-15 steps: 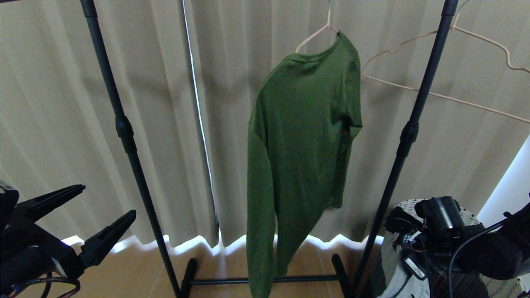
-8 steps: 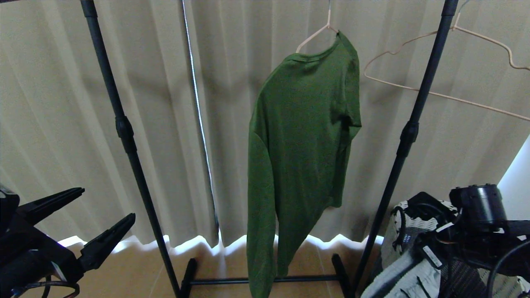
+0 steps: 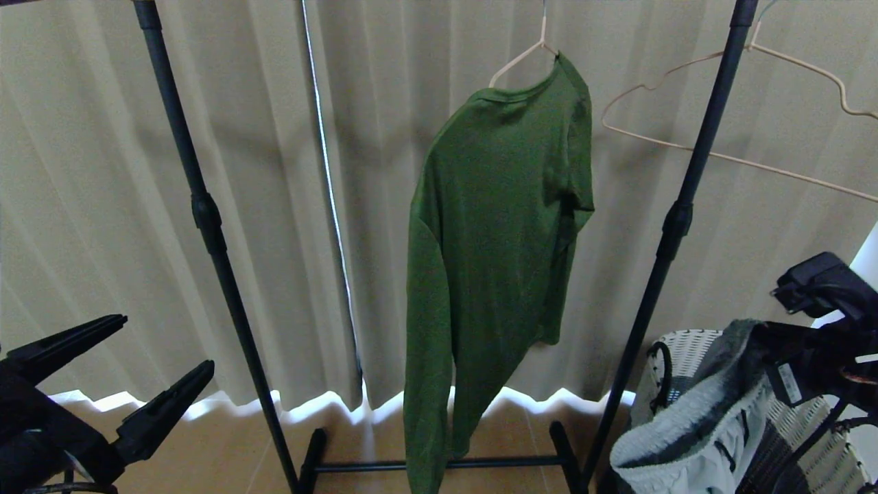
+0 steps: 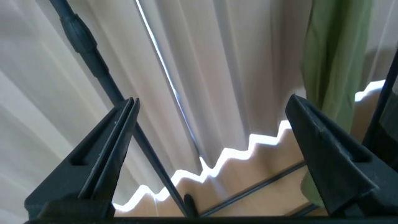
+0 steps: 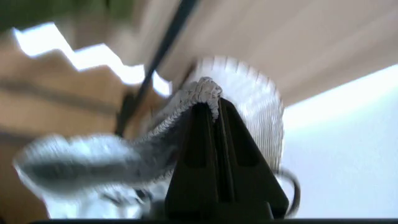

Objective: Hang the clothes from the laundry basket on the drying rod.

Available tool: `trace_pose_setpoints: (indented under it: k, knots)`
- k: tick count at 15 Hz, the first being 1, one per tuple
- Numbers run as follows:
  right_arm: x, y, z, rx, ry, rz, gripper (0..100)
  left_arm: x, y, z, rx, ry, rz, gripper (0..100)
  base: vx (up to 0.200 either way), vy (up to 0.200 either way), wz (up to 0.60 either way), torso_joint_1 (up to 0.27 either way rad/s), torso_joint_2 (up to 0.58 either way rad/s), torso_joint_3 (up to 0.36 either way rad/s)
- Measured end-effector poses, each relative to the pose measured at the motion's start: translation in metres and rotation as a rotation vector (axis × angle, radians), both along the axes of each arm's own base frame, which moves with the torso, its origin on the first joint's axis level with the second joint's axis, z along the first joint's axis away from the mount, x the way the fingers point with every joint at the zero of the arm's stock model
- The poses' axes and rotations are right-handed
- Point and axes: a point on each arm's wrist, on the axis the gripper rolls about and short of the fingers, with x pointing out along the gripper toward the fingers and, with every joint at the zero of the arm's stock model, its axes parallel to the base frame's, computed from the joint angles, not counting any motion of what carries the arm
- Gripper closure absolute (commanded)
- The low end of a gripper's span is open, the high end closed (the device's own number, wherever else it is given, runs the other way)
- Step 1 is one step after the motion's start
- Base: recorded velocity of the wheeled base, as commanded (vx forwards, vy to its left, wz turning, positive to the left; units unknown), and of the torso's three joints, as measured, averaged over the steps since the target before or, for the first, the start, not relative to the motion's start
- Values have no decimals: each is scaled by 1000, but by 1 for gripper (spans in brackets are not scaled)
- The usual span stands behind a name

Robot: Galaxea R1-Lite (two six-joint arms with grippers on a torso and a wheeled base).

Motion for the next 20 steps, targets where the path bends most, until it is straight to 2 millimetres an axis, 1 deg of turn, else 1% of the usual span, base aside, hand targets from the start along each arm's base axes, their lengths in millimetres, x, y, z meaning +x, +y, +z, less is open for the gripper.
trace_pose_setpoints:
  k: [2,4,7,11,13,15,18,19,20]
  knots:
    - [-4,1,16,16,-77,15,100,-7,1,-6,0,7,-1,0,-200,0,0,7,2,2]
    - [-4,2,31,26,-137,22,100,-11,2,-6,-1,-5,-1,0,-200,0,0,-5,0,5]
    - [-4,6,41,32,-174,48,100,-12,1,-5,4,-14,-13,0,-200,0,0,1,5,5]
    - [-2,15,56,42,-222,93,100,-13,-6,-5,10,-13,-82,0,0,0,0,0,0,0]
    - [-1,27,69,57,-262,151,100,-12,-15,-7,13,2,-165,0,0,0,0,0,0,0]
    - [1,41,83,101,-304,214,100,-7,-27,-5,17,25,-261,0,0,0,0,0,0,0]
    - [0,65,105,201,-363,311,100,9,-46,5,12,44,-343,0,0,0,0,0,0,0]
    - [-1,74,115,239,-387,348,100,17,-57,10,-8,60,-378,0,0,0,0,0,0,0]
    - [-2,79,121,261,-400,372,100,24,-68,14,-39,81,-411,0,0,0,0,0,0,0]
